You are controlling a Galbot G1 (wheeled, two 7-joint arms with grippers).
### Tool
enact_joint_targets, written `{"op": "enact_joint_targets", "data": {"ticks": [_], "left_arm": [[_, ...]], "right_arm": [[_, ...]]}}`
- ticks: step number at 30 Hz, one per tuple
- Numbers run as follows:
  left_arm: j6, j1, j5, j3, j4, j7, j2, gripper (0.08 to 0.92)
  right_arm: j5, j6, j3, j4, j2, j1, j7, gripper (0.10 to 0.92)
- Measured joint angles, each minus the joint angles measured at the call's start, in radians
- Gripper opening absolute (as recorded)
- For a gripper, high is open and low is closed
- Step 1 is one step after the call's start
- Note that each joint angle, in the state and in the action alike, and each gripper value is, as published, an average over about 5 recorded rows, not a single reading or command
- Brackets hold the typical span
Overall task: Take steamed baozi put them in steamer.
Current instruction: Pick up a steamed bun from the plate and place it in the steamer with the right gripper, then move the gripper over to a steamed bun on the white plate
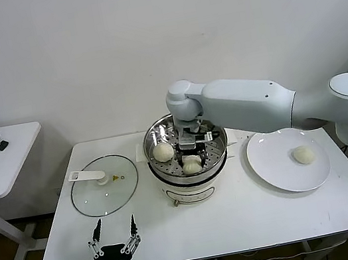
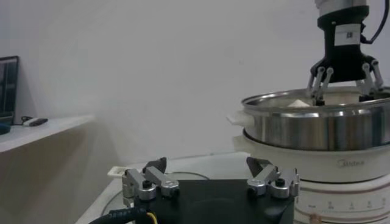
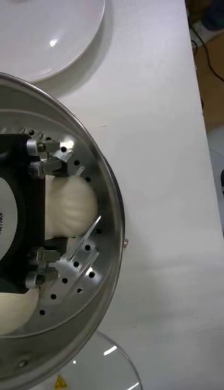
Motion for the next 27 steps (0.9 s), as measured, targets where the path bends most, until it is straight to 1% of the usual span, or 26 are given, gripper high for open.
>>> {"op": "enact_joint_targets", "data": {"ticks": [2, 5, 8, 27], "left_arm": [[0.0, 0.0, 0.0, 0.0, 0.0, 0.0, 0.0, 0.823], [0.0, 0.0, 0.0, 0.001, 0.001, -0.001, 0.0, 0.823], [0.0, 0.0, 0.0, 0.003, 0.002, -0.001, -0.001, 0.823], [-0.001, -0.001, 0.002, 0.012, 0.0, -0.003, -0.003, 0.823]], "right_arm": [[-0.001, 0.001, 0.0, 0.001, 0.0, -0.001, 0.002, 0.701], [0.0, 0.002, 0.0, -0.002, 0.001, 0.0, 0.004, 0.778], [0.006, 0.004, 0.001, -0.005, 0.002, 0.005, 0.005, 0.816], [0.073, 0.008, 0.029, -0.041, -0.024, 0.08, -0.009, 0.823]]}}
